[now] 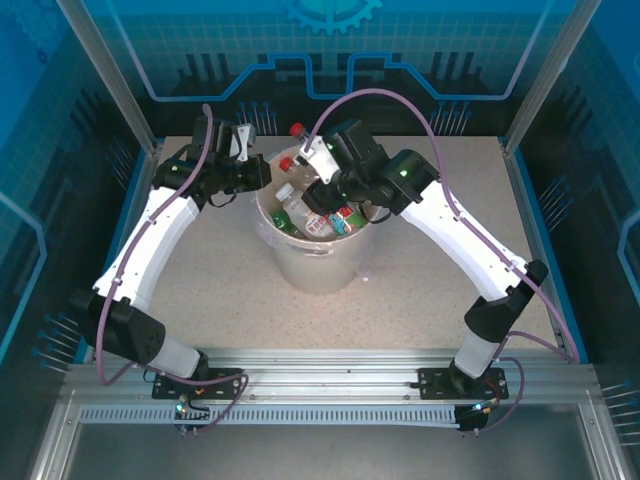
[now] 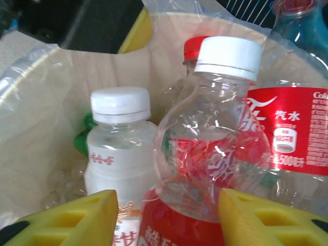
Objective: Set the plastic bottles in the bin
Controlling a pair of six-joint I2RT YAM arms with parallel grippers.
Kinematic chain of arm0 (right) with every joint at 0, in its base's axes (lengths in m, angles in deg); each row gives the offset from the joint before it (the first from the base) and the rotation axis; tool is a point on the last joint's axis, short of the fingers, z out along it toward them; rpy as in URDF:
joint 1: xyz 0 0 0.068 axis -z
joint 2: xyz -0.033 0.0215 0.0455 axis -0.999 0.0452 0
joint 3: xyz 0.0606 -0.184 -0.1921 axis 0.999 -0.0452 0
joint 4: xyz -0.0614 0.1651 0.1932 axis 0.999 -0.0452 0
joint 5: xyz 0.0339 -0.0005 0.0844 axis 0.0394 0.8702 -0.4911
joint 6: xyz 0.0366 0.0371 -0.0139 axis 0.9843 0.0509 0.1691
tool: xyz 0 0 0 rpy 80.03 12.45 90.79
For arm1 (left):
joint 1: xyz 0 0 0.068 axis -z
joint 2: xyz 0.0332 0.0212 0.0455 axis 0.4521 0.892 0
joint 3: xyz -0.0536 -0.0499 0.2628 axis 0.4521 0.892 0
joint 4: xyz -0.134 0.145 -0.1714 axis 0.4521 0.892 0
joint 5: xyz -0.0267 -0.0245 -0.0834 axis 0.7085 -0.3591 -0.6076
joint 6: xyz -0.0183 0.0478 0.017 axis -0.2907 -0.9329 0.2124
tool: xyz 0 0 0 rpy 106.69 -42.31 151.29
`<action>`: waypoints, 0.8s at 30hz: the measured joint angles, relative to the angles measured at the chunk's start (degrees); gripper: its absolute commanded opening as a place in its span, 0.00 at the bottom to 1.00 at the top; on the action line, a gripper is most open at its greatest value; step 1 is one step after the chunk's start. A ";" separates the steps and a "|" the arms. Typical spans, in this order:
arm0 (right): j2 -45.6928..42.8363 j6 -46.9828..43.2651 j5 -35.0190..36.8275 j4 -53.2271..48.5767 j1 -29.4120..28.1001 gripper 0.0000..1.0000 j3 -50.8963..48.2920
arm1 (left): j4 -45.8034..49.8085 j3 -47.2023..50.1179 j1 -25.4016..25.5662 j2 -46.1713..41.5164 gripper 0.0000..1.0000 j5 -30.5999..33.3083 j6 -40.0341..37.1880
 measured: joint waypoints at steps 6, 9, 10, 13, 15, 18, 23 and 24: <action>-1.88 0.00 0.92 4.81 0.11 0.47 -5.03 | 0.04 0.28 -0.15 0.00 0.00 0.02 0.00; -2.64 0.04 0.85 6.99 0.35 0.47 -7.17 | 0.13 0.35 -0.26 0.00 0.00 0.04 0.00; -2.82 0.04 0.85 7.74 0.42 0.47 -7.87 | 0.15 0.37 -0.28 0.00 0.00 0.04 0.00; -3.19 0.22 0.85 9.81 0.59 0.47 -9.62 | 0.33 0.42 -0.37 0.00 0.00 0.11 0.00; -3.43 0.44 0.59 10.67 0.79 0.47 -10.27 | 0.33 0.42 -0.44 0.00 0.00 0.13 0.00; -3.52 0.50 -0.17 10.86 0.90 0.50 -10.25 | 0.33 0.42 -0.44 0.00 0.00 0.13 0.00; -3.41 0.26 -3.50 9.14 1.33 0.58 -7.17 | 0.07 0.42 -0.59 0.00 0.00 0.00 0.09; -3.30 0.15 -4.39 8.76 1.53 0.59 -5.99 | 0.02 0.42 -0.59 0.00 0.00 0.00 0.13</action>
